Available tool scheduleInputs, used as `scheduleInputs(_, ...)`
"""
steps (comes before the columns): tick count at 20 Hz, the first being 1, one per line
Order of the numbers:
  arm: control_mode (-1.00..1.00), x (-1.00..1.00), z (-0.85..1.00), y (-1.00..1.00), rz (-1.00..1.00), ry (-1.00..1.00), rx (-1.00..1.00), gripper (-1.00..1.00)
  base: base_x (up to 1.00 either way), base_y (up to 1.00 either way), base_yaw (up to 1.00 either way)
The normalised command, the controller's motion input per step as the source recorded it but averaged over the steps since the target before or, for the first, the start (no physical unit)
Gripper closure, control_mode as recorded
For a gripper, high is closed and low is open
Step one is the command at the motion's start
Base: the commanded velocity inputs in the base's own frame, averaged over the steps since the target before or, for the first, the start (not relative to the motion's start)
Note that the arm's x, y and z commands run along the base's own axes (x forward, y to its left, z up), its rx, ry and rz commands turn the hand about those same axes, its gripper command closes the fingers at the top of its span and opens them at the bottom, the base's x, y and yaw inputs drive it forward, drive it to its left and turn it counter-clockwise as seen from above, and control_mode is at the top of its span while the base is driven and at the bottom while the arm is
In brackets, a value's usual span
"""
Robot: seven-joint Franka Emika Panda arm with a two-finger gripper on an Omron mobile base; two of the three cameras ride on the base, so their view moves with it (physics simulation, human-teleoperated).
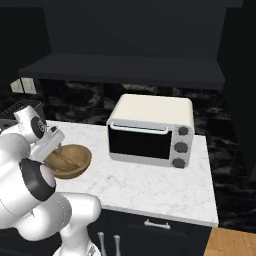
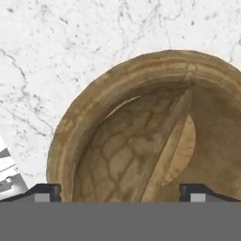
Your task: Pick up the bowls on the counter and stack them on top of one another in the open cabinet. Place the smaller bowl on top of the larger bowl.
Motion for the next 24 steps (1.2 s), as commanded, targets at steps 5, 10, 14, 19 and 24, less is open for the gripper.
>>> scheduleInputs(5,-1.0,-0.71,-0.01,-0.07,0.03,0.0,0.0,-1.0,0.0,0.0,0.0)
scheduleInputs(10,-1.0,-0.22,-0.1,-0.01,0.0,0.03,0.0,-1.0,0.0,0.0,0.0)
scheduleInputs(14,-1.0,0.01,-0.29,0.0,0.0,0.04,-0.01,-1.0,0.0,0.0,0.0)
scheduleInputs(19,-1.0,0.19,-0.66,0.0,0.0,0.01,-0.08,-1.0,0.0,0.0,0.0)
scheduleInputs(24,-1.0,0.44,-0.46,0.0,0.0,0.0,-0.11,-1.0,0.0,0.0,0.0)
